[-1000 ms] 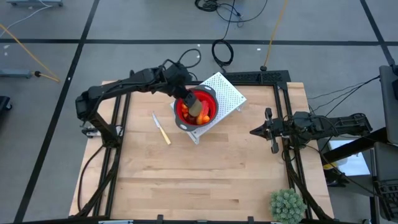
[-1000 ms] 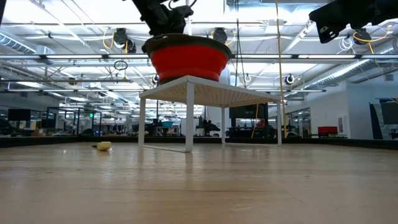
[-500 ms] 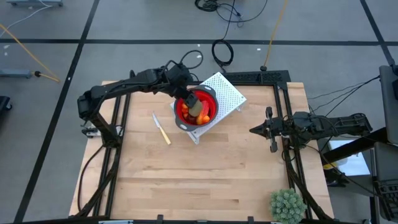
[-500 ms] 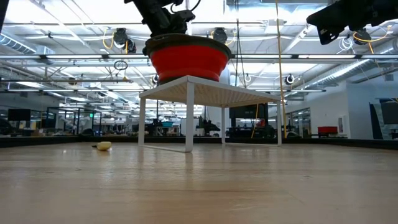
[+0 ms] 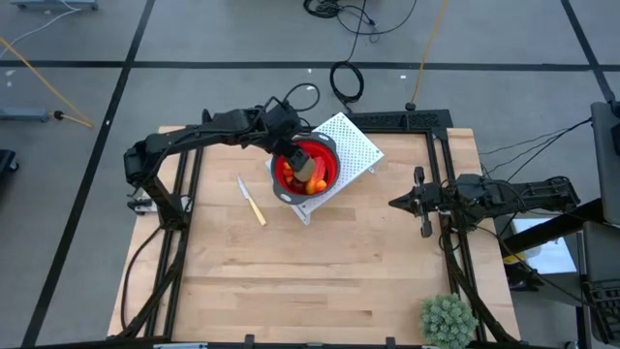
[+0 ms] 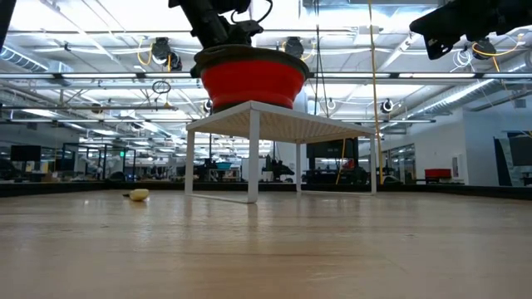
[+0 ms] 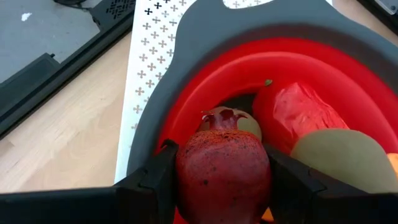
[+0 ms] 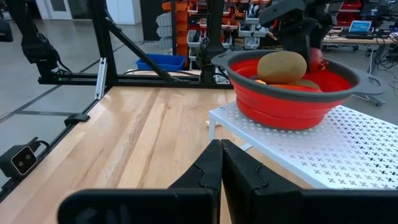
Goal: Pick & Place Fruit
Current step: Put the pomegranate into the red strainer bowl on the shelf, then put the yellow table knife on the shelf
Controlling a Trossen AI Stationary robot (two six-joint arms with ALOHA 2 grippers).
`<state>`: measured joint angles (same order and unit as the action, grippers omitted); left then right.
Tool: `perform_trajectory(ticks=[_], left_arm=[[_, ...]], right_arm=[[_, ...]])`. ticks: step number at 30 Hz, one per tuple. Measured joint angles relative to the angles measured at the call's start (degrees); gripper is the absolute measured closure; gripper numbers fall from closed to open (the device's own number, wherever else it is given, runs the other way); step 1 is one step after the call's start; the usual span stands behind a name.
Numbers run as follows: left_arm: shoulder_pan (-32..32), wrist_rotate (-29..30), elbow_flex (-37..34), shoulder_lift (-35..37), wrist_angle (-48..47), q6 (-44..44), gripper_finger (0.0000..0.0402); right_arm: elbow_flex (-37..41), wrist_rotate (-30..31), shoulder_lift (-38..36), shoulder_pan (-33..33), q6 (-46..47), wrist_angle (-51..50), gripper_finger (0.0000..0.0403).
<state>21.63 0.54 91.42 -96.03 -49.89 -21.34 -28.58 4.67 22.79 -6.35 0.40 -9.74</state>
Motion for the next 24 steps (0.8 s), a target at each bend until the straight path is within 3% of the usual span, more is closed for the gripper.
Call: perform_trajectory(ticks=[5,17,24], left_arm=[[-0.02,0.0,0.0,0.0,0.2,-0.16,0.021],[1.12,-2.08,0.51,1.9,0.01,0.09,0.0123],[1.41,-2.05,5.26,9.4,-2.07,-0.87,0.0126]], right_arm=[[0.0,0.02,0.0,0.02,0.0,0.0,0.0403],[0.0,0.0,-0.02,0.02,0.0,0.01,0.0403],[0.0,-0.07,-0.02,0.02,0.01,0.02,0.0403]])
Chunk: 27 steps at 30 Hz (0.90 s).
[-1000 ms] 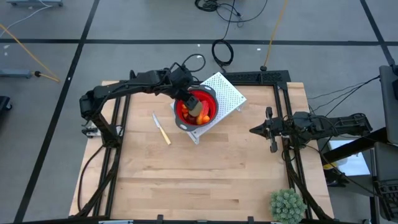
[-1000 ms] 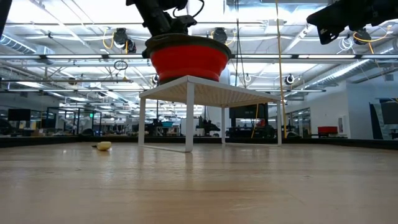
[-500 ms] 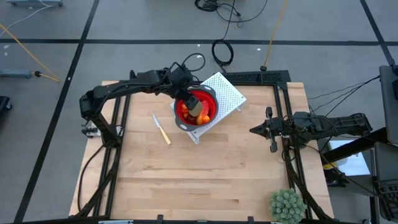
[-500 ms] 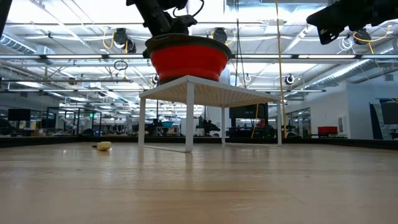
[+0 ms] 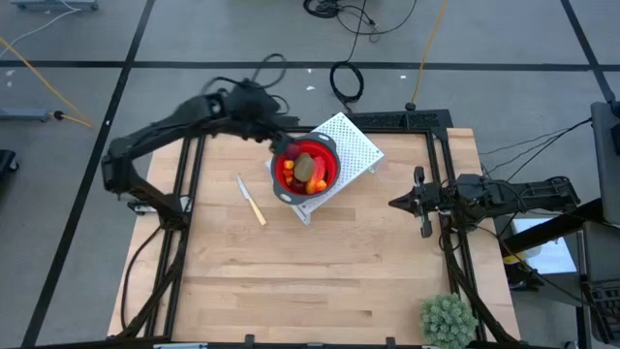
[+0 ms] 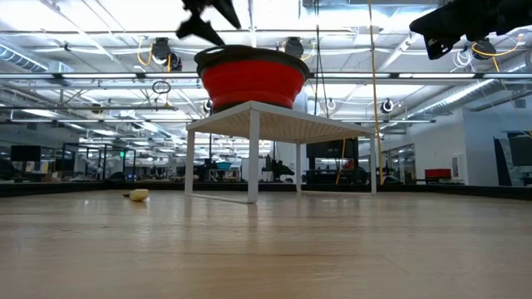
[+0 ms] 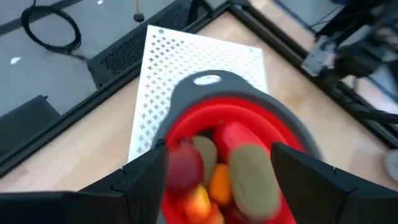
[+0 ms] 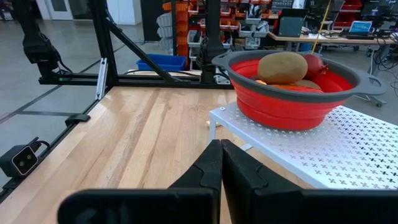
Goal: Pick & Place Fruit
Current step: Put the yellow table knife on the shelf
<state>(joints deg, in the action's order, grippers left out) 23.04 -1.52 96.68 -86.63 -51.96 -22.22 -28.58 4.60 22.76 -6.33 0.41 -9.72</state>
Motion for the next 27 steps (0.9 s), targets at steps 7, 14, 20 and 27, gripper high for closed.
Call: perform_trajectory(ticks=[7,14,20,27], left_arm=[[-5.11,0.09,1.12,7.86,-12.63,-10.44,0.0153],[-11.74,8.57,1.04,9.91,-37.11,-26.41,0.0179],[-16.07,11.74,-5.51,11.92,-34.18,-30.66,0.0191],[-18.28,11.58,-19.35,15.6,-31.57,-41.92,0.0195]], right_arm=[[0.0,-0.09,0.0,0.0,0.02,0.01,0.0403],[0.0,-0.11,0.0,0.0,0.02,0.01,0.0403],[0.0,-0.13,0.01,-0.01,0.08,-0.02,0.0403],[0.0,-0.15,0.02,-0.02,0.41,0.01,0.0403]])
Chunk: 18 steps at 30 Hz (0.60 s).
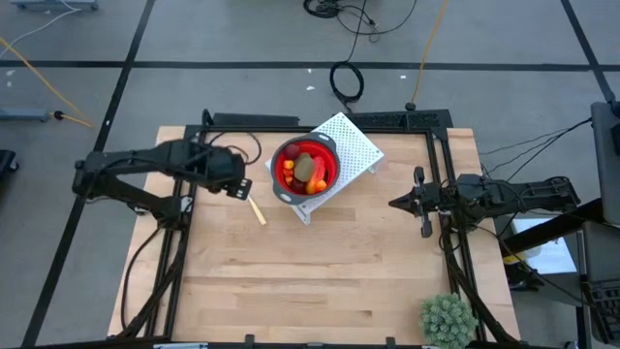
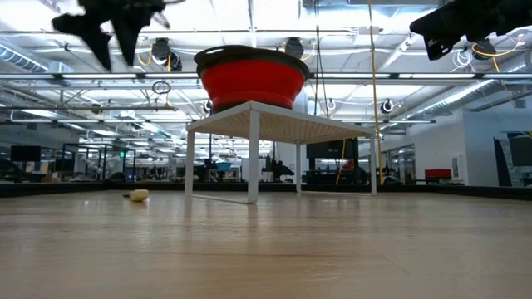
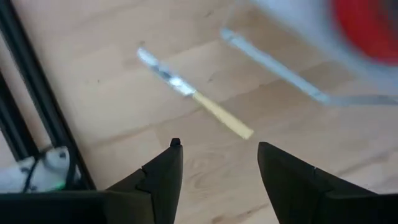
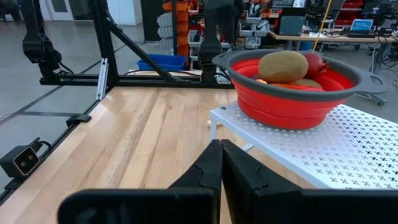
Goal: Pick & Place Fruit
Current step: Put the yellow table knife on the shelf
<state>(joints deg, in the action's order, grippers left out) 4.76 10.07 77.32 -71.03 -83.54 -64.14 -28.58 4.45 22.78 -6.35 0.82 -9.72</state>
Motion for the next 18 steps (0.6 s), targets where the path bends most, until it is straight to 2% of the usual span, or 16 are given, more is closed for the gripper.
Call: perform_trajectory(ticks=[10,18], left_arm=[[-2.54,1.6,-26.79,11.08,24.29,-16.87,0.0195],[-2.61,2.04,-38.19,10.74,40.0,-26.39,0.0195]], right_arm=[[0.0,-0.02,0.0,0.0,0.02,-0.02,0.0403],[0.0,-0.02,0.0,-0.02,0.02,-0.02,0.0403]])
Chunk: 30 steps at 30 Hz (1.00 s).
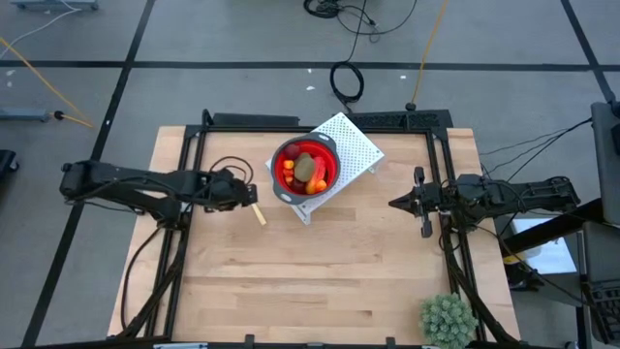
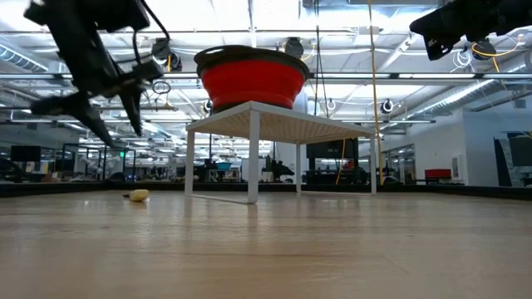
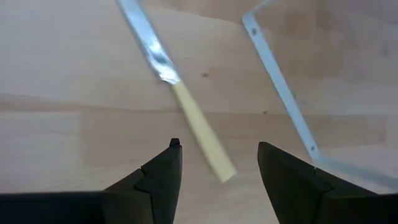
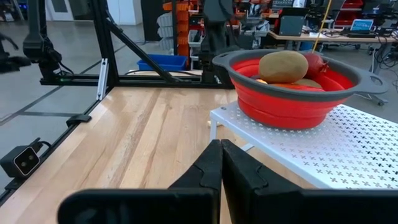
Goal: Pick & Place Fruit
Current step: Put the yellow table knife on the shelf
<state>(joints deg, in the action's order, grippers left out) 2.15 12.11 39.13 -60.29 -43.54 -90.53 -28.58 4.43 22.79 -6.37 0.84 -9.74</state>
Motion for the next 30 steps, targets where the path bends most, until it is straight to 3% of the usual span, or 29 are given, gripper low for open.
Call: perform_trajectory(ticks=[5,16,30], left_arm=[[-0.02,0.01,-2.87,-3.77,7.66,-2.73,0.0195],[0.13,-0.51,-2.94,-15.07,9.57,-9.13,0.0195],[1.06,-1.62,-2.91,-22.59,16.83,-10.15,0.0195]], right_arm=[[0.0,0.0,0.0,0.0,0.0,-0.02,0.0403],[0.0,0.0,0.0,0.0,0.0,-0.04,0.0403],[0.0,0.0,-0.01,0.0,0.02,-0.44,0.0403]])
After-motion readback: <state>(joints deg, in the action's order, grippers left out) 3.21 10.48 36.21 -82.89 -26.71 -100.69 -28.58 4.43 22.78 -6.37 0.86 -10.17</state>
